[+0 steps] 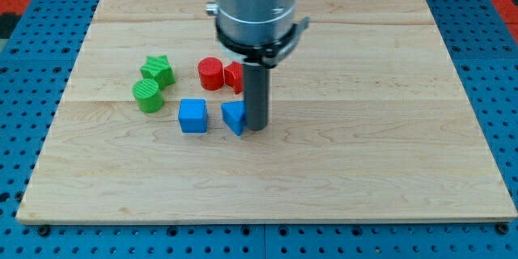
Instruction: Adjust the blue cube to the left of the blue triangle
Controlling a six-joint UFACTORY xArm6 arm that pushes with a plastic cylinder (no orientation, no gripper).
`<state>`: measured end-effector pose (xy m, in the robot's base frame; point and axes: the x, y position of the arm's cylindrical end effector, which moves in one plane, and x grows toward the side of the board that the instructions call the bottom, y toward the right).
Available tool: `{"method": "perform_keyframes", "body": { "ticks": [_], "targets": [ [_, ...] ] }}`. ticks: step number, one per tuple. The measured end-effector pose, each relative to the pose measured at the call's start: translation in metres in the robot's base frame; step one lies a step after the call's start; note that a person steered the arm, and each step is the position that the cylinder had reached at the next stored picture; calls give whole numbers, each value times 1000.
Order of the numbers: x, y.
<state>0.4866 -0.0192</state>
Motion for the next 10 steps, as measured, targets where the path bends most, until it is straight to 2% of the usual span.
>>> {"method": "perform_keyframes", "body": {
  "ticks": [2, 3, 4, 5, 6, 8, 9, 10],
  "targets": [
    [2, -51],
    [16, -34],
    [34, -66],
    [34, -85],
    [41, -78],
    [37, -76],
    [22, -79],
    [22, -100]
  ]
}}
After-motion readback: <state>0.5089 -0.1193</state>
